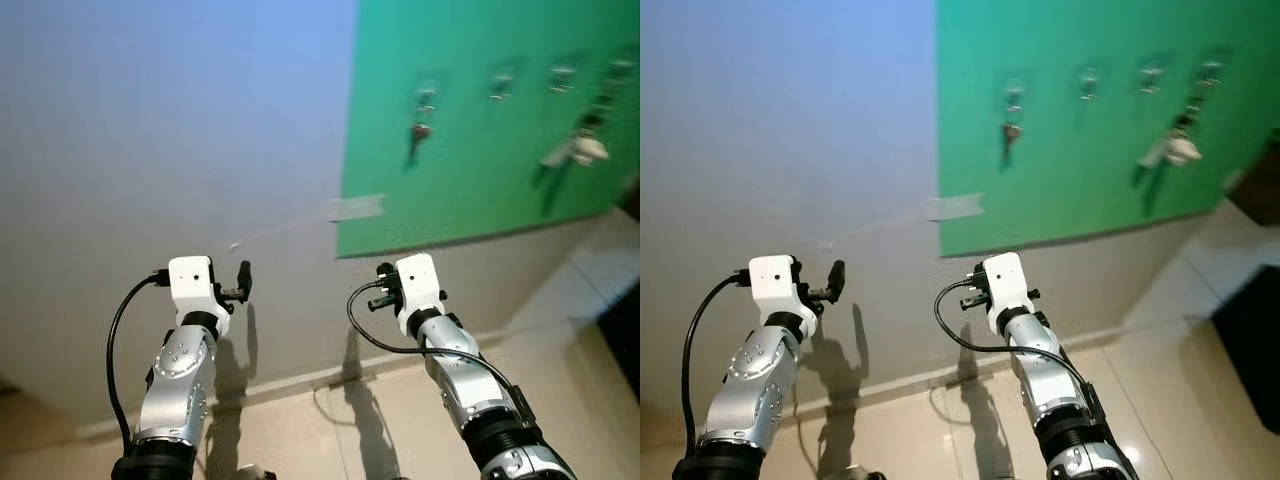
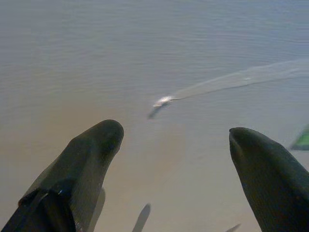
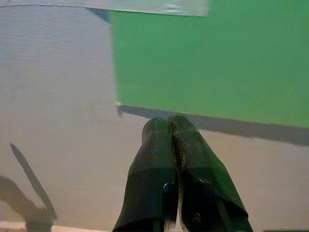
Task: Hang keys on a hook
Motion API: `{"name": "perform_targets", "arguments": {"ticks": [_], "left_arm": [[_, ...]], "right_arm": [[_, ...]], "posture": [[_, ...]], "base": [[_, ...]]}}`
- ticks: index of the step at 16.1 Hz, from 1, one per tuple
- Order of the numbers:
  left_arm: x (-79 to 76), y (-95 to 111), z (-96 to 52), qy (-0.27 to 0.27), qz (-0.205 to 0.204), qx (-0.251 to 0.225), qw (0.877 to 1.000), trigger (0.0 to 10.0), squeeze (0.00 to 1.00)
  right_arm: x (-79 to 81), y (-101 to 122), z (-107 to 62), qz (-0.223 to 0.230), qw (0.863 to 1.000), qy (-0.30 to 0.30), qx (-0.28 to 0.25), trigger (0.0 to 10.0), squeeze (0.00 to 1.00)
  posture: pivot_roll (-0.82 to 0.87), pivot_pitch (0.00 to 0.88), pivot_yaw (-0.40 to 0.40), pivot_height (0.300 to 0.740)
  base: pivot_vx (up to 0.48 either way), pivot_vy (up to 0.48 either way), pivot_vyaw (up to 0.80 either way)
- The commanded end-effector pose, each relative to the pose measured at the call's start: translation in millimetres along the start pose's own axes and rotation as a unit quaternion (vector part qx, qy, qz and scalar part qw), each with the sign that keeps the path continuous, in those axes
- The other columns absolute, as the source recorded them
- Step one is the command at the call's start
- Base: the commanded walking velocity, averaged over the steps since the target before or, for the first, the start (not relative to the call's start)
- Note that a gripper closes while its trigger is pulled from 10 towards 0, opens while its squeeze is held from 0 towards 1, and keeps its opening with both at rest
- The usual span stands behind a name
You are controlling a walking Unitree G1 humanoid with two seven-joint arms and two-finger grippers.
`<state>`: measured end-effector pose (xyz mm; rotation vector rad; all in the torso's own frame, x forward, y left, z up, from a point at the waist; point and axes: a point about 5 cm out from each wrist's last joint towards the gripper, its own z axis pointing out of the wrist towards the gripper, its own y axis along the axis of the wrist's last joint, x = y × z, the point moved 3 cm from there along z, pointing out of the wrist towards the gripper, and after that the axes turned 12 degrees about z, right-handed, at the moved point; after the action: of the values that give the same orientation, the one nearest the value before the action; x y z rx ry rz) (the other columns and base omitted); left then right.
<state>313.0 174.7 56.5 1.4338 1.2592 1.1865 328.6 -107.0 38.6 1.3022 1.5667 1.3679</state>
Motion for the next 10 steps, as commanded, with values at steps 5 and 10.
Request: {"name": "perform_targets", "arguments": {"ticks": [5,10], "left_arm": [[-10.7,8,9.2,-0.032,0.005,-0.014,0.999,10.0,0.0],[-18.9,10,11.1,-0.06,0.002,-0.027,0.998,10.0,0.0]], "right_arm": [[-3.4,-2,-3.3,0.007,1.0,-0.003,0.001,10.0,0.0],[-5.4,-5,-8.6,0.005,1.0,-0.001,0.003,10.0,0.0]], "posture": [[-0.15,0.0,0.062,0.74],[-0.17,0.0,0.061,0.74]], "base": [[0.0,0.0,-0.58],[0.0,0.0,-0.57]]}}
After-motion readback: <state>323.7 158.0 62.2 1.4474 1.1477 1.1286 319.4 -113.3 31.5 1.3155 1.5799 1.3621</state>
